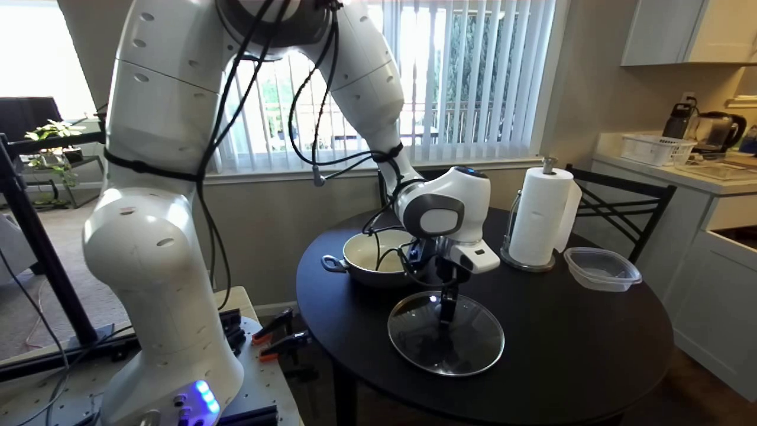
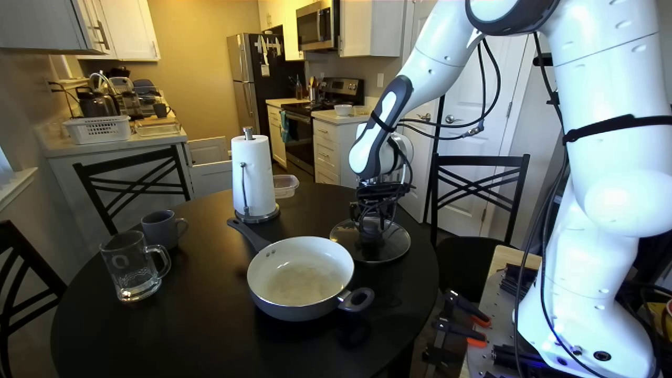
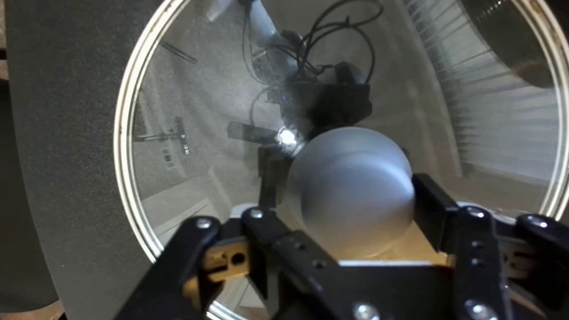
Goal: Place the lid on the pan
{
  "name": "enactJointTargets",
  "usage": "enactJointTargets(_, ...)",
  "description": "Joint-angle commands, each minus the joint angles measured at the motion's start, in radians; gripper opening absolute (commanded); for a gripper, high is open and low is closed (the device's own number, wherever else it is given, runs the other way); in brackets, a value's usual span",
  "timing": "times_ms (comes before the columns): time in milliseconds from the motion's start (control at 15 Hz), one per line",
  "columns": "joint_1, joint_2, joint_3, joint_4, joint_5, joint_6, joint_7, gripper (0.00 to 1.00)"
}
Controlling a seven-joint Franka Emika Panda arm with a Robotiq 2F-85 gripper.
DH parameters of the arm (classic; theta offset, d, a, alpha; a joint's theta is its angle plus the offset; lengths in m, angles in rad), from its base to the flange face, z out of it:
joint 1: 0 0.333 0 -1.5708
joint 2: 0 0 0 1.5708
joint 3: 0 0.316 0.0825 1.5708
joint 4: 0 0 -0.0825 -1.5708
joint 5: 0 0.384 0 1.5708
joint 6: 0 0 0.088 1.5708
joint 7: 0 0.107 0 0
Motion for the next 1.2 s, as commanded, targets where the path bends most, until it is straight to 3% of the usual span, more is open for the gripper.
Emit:
enactJointTargets(0, -0.004, 0.014, -0.002, 0.017, 0.015, 0.003, 0.021, 0.46)
enactJointTargets(200, -0.002, 0.015, -0.004, 0.024, 0.013, 0.004, 0.023, 0.33)
enactJointTargets(800, 0.006, -0.081, -0.039, 0.039, -0.017, -0.054, 0.036, 0.33)
enactJointTargets(1133, 0.054, -0.170, -0.071, 0.037, -0.156, -0.078, 0.077, 0.33)
